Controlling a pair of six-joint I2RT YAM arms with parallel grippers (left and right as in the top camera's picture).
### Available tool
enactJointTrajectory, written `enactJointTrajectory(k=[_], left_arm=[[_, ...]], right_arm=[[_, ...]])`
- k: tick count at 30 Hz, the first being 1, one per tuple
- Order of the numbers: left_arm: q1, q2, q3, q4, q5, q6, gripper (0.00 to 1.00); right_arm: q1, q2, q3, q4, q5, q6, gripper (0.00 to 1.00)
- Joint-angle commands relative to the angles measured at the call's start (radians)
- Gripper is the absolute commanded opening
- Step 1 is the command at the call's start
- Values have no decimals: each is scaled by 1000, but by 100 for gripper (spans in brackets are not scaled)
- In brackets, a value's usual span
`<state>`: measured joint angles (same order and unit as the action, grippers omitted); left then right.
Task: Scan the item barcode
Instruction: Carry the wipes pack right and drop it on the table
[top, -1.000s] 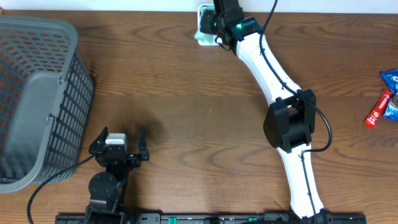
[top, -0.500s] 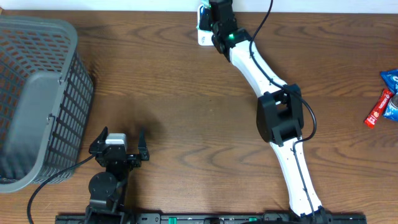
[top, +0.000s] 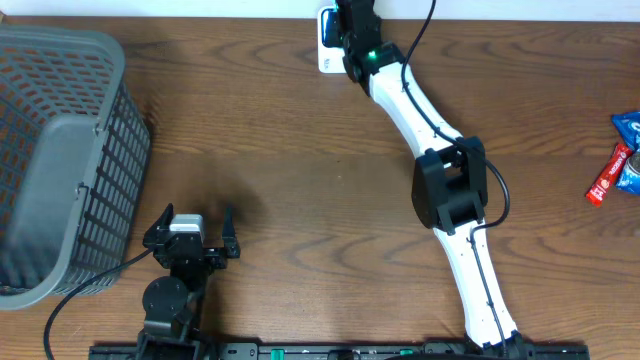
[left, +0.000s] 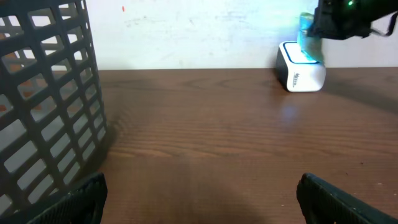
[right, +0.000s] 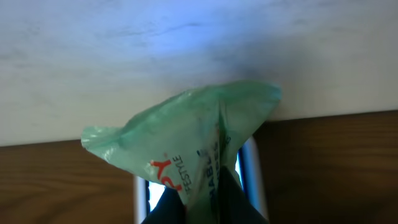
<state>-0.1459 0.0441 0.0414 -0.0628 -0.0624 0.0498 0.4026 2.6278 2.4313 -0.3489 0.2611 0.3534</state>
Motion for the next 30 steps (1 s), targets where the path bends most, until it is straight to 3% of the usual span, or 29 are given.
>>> enactJointTrajectory(k=[1, 10, 16, 20, 27, 30], left_arm=[[1, 0, -32, -10, -19, 6, 98], [1, 0, -32, -10, -19, 6, 98], [1, 0, -32, -10, -19, 6, 98], [1, 0, -32, -10, -19, 6, 98], [1, 0, -32, -10, -19, 6, 98], [1, 0, -32, -10, -19, 6, 98]], right_arm=[[-10, -33, 136, -125, 158, -68, 2], [-64, -257, 293, -803, 454, -82, 1], [-253, -286, 282, -1123, 624, 37, 1], [-430, -277, 205, -1167, 611, 66, 1], [-672, -276, -51, -1041, 558, 57, 1], [-733, -276, -151, -984, 440, -6, 1]])
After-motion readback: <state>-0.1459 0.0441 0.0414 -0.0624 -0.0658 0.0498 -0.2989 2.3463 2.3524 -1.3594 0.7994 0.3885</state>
